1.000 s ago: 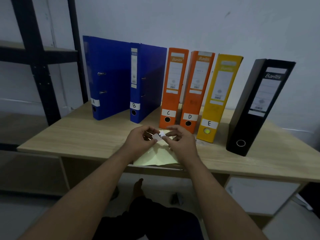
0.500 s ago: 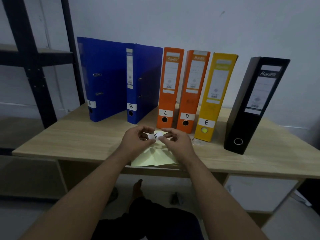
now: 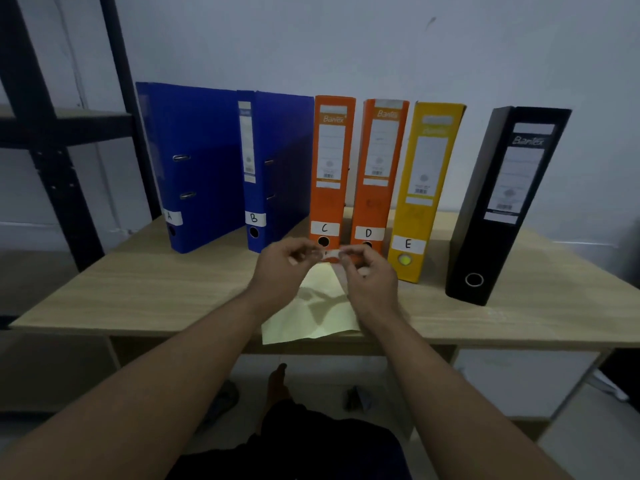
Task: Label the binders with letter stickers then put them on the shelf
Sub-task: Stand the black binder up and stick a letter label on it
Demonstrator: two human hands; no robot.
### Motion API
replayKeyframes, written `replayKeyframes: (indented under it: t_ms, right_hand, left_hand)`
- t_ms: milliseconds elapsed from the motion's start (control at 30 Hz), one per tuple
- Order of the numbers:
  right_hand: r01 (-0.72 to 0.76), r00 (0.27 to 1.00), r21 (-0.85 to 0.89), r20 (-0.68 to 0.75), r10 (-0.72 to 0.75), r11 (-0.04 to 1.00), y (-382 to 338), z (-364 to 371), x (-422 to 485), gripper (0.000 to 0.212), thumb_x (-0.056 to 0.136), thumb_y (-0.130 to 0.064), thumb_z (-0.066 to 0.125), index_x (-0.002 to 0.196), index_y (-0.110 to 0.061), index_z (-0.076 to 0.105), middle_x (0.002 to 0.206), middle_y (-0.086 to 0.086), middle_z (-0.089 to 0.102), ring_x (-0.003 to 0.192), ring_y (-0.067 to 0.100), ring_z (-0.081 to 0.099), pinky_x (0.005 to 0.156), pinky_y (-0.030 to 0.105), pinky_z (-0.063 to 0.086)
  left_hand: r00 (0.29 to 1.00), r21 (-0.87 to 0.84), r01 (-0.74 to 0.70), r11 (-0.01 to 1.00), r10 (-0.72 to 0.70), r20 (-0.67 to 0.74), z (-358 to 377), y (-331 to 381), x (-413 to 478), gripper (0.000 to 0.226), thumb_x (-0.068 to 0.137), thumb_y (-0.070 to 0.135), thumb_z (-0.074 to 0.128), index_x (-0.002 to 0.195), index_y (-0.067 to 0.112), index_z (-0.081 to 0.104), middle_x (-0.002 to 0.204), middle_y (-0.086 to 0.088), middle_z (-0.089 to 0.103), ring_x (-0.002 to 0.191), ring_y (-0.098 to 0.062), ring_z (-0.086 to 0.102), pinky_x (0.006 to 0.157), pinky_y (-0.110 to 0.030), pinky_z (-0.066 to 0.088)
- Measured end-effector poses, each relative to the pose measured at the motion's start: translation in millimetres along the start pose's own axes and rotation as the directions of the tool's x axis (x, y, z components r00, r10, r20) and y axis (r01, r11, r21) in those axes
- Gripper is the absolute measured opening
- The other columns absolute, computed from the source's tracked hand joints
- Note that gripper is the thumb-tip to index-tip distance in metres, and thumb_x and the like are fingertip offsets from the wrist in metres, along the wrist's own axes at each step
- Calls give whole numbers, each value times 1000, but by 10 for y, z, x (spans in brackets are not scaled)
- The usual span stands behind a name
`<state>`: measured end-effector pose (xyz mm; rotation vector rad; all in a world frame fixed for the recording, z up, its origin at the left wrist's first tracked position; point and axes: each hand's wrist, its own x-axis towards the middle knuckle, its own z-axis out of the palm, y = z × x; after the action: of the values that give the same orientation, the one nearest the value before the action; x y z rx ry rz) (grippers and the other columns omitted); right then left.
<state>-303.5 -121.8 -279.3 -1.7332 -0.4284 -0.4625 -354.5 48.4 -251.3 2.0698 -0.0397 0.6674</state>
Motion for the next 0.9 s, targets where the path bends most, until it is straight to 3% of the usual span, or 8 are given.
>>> replayKeyframes:
  t_ms: [133, 267, 333, 433, 533, 600, 733, 900]
  right_hand:
    - [44, 984, 24, -175, -39, 999, 13, -252, 38, 2, 105, -24, 70, 106, -24, 71, 102, -15, 72, 95, -1, 67, 81, 20, 59]
    - [85, 955, -50, -282, -96, 995, 119, -698, -33, 11, 100, -21, 77, 97, -20, 66, 83, -13, 66, 75, 2, 63, 68, 18, 51]
    - [91, 938, -118, -323, -124, 989, 231, -996, -101, 15, 98, -19, 79, 106, -19, 66, 80, -14, 64, 74, 0, 63, 67, 13, 46]
    - [74, 912, -93, -397, -105, 993, 319, -1266, -157, 39, 97, -20, 81, 130, -19, 60, 82, -10, 67, 78, 5, 67, 70, 19, 53]
    - [75, 891, -145, -435, -131, 987, 478, -1575, -123, 12, 98, -22, 81, 107, -21, 72, 86, -7, 71, 79, 10, 68, 72, 34, 59]
    - [74, 881, -170, -451, -144, 983, 586, -1736, -80, 9, 98, -25, 80, 95, -22, 72, 88, -3, 70, 79, 13, 66, 71, 40, 58]
    - [85, 846, -189, -505, -171, 978, 683, -1953, 43, 16, 96, -22, 83, 90, -20, 69, 88, -4, 66, 72, 15, 61, 66, 31, 55]
    - [86, 870, -83, -479, -116, 993, 790, -2123, 151, 12, 92, -19, 86, 93, -17, 74, 78, -7, 71, 67, 9, 62, 64, 25, 52]
  left_hand:
    - [999, -132, -52, 990, 50, -19, 346, 318, 55, 41, 95, 21, 79, 133, 26, 65, 93, 7, 76, 90, 2, 69, 82, -12, 55]
    - [995, -181, -101, 978, 94, -46, 846, 483, 41, 8, 93, 23, 82, 97, 21, 77, 90, 9, 77, 89, -4, 71, 84, -30, 61]
    - [994, -227, -109, 968, 106, -24, 1187, 575, 9, 5, 92, 24, 82, 93, 22, 78, 90, 10, 76, 90, -4, 70, 82, -24, 58]
    - [993, -272, -112, 956, 102, -51, 1490, 683, -46, 6, 91, 24, 83, 94, 21, 79, 94, 11, 74, 92, -4, 65, 79, -17, 51]
    - [990, -316, -140, 938, 144, -12, 1855, 767, -67, 3, 94, 21, 80, 96, 20, 78, 93, 10, 74, 89, -7, 66, 77, -17, 52]
    - [983, -335, -170, 927, 182, 6, 2050, 812, -69, 2, 97, 19, 77, 98, 18, 76, 93, 7, 73, 86, -10, 65, 75, -20, 53]
    - [975, -351, -208, 913, 223, 4, 2328, 884, -2, 3, 99, 11, 74, 102, 12, 76, 96, -1, 72, 83, -2, 62, 74, -12, 45]
    - [977, -373, -210, 904, 208, -46, 2541, 877, 86, 6, 97, 11, 75, 100, 16, 77, 94, 4, 71, 83, -4, 62, 75, -20, 48]
